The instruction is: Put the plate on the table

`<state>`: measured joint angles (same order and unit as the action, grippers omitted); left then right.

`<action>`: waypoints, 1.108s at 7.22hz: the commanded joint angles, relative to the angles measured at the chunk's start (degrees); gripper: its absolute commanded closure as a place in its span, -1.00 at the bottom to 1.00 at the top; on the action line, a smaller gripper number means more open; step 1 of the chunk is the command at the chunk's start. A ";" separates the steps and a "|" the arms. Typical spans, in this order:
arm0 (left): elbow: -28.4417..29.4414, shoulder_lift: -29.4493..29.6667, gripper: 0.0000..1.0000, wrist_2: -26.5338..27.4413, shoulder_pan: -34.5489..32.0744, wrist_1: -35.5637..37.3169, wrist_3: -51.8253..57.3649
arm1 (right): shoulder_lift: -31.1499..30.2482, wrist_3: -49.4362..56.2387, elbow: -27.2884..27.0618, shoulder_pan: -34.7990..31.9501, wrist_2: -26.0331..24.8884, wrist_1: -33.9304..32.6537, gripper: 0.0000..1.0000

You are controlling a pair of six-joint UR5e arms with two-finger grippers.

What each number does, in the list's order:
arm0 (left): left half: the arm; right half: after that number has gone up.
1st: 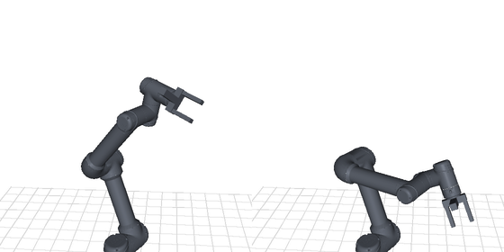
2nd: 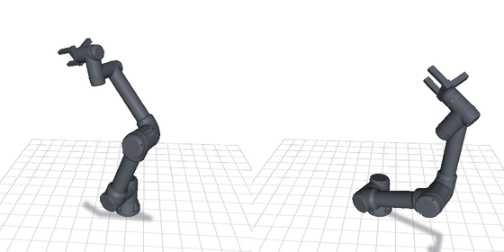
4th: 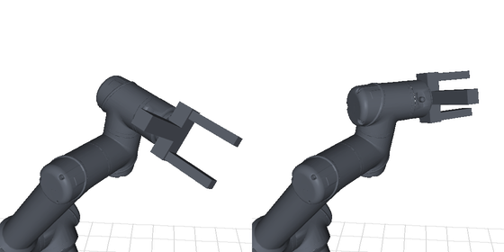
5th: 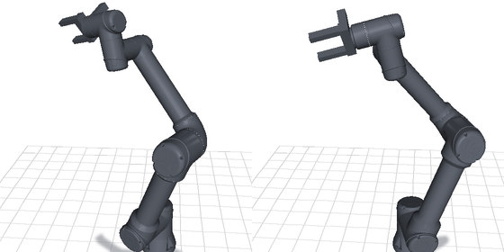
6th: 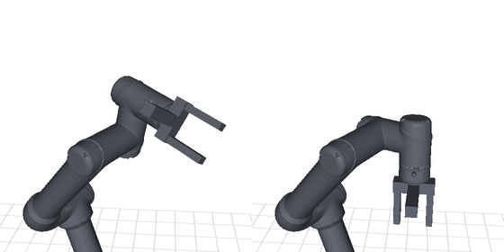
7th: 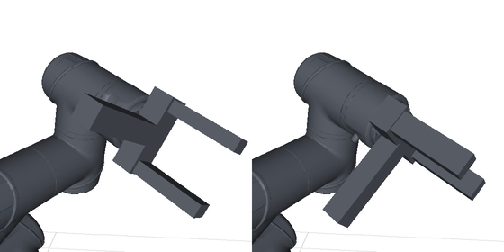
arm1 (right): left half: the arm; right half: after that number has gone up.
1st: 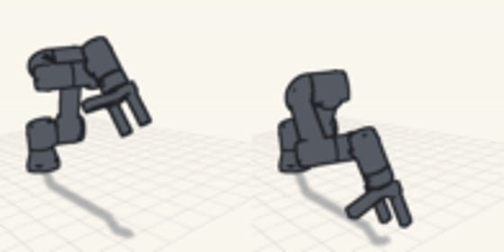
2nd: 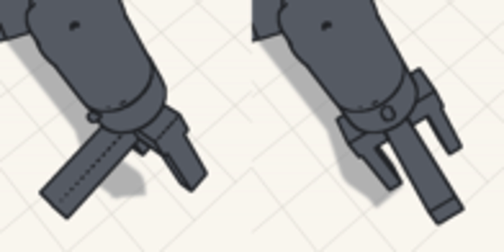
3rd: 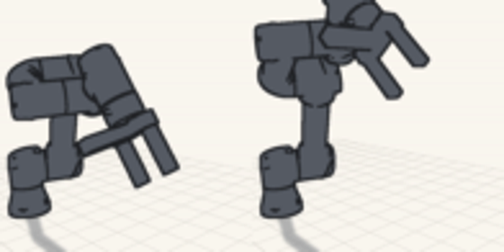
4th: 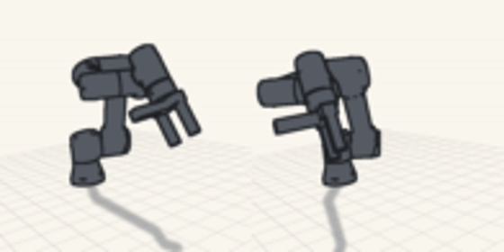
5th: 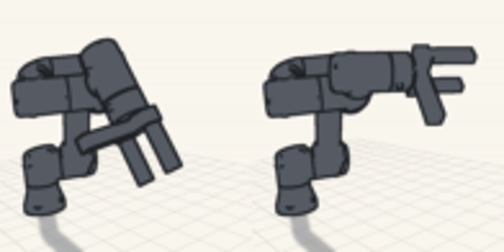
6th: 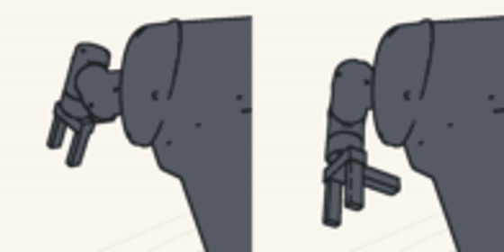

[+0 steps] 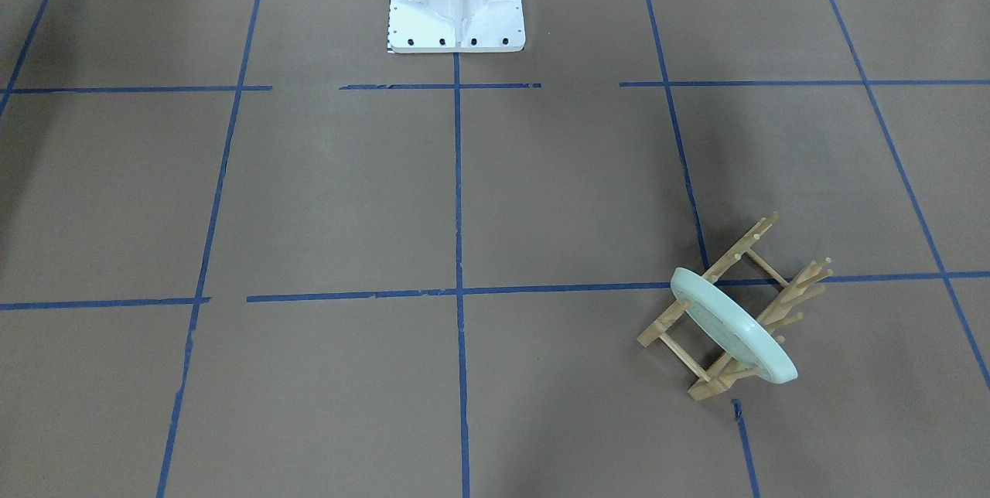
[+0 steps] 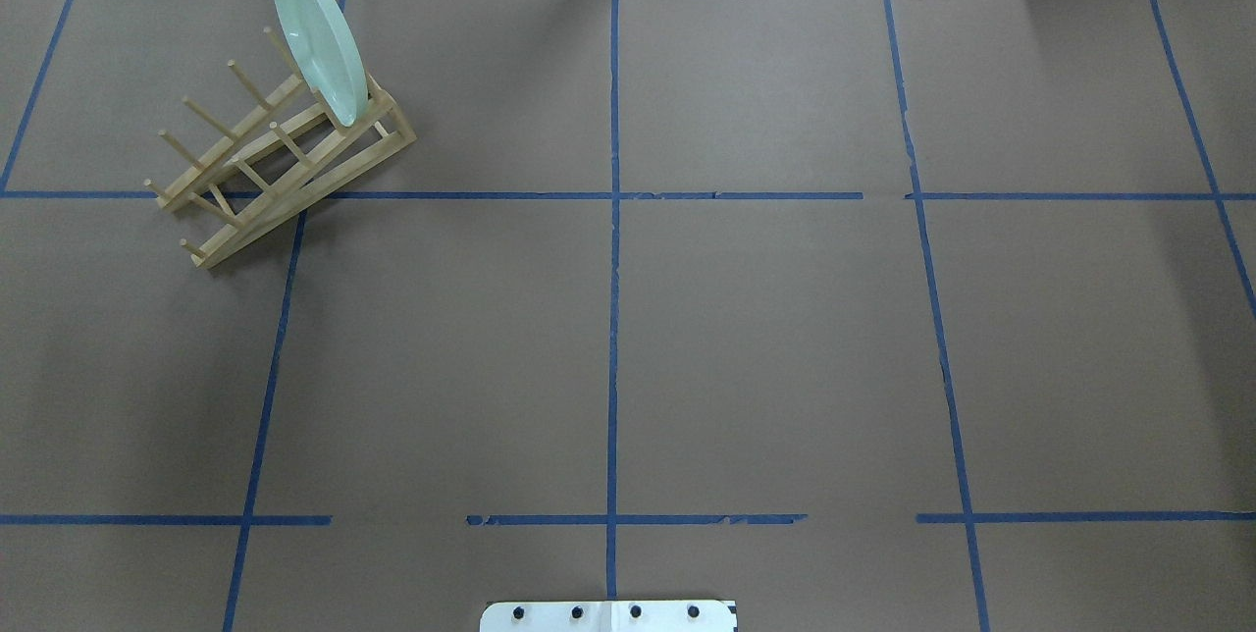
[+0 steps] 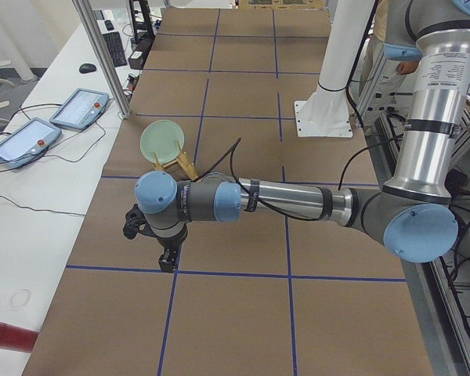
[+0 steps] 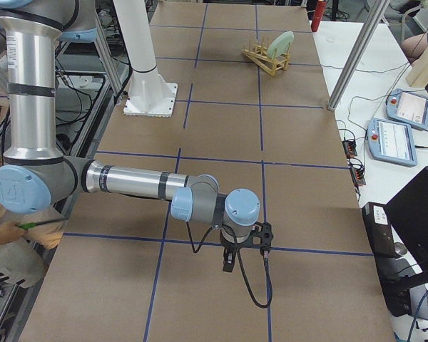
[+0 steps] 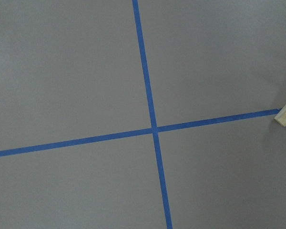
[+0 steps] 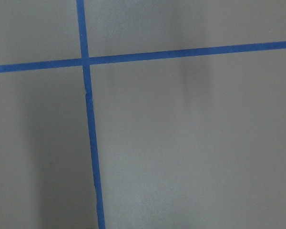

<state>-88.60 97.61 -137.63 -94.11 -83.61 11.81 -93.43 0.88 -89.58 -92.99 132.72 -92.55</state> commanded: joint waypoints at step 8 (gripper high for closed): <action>-2.97 -4.62 -1.00 -11.62 -0.11 -3.48 -2.90 | 0.00 0.00 0.02 0.00 0.00 0.00 -1.00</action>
<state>-90.64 93.25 -142.32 -94.25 -86.70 11.18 -93.43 0.88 -89.56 -92.99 132.71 -92.55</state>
